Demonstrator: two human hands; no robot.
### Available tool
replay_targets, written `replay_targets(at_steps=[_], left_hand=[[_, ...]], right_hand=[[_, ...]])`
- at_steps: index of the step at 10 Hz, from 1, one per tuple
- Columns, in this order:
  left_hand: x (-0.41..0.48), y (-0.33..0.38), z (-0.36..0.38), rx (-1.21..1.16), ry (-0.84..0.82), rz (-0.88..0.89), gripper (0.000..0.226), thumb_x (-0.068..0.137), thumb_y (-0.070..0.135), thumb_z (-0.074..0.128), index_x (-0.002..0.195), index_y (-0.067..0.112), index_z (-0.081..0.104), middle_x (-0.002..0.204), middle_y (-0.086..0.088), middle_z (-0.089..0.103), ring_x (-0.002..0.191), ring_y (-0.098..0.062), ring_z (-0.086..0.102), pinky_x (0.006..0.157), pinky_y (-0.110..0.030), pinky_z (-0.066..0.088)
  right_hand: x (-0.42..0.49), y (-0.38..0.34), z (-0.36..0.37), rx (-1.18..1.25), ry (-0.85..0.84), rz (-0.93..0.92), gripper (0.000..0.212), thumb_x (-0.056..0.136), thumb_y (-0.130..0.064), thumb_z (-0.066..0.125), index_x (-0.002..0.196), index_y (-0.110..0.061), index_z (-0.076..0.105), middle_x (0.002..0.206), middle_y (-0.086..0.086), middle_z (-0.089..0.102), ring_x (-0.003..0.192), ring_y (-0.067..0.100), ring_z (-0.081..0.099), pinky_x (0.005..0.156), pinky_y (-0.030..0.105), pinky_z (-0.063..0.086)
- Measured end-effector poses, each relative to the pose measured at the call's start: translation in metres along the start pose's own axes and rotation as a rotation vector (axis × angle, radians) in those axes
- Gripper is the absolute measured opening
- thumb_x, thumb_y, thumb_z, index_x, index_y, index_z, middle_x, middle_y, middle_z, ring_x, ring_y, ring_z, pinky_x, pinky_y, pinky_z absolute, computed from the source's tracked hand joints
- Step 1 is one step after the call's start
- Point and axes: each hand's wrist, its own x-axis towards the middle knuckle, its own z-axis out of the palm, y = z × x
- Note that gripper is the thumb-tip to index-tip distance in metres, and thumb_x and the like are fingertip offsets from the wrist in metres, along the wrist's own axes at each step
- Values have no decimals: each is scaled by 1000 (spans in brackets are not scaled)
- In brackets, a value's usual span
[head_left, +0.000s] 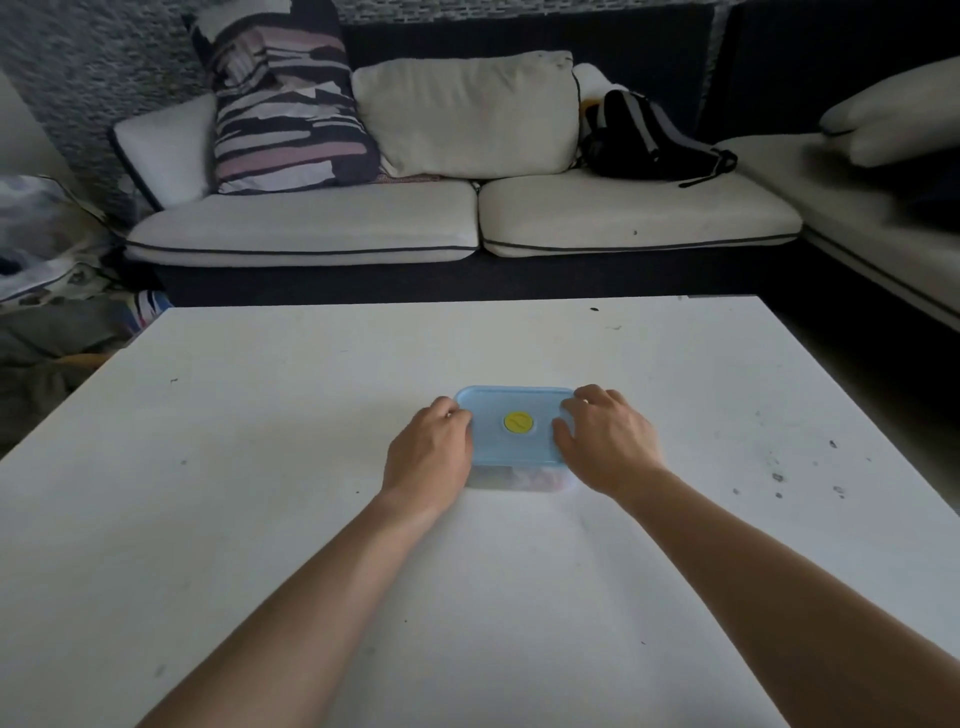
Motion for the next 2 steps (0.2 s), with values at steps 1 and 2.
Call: replay_targets(at_steps=[1, 2], left_hand=[[3, 1, -6, -14, -62, -12, 29, 101, 27, 36, 109, 19, 62, 119, 5, 52, 108, -21, 54, 81, -37, 51], [6, 3, -21, -4, -205, -47, 35, 96, 38, 40, 121, 21, 57, 127, 6, 52, 117, -20, 50, 89, -38, 49]], right_hand=[[-8, 0, -8, 15, -118, -10, 43, 100, -42, 36, 135, -22, 51, 146, -2, 45, 128, 24, 44, 94, 38, 46], [-8, 0, -25, -31, -210, -35, 56, 99, -47, 39, 148, -21, 33, 152, -3, 40, 137, 26, 37, 103, 42, 42]])
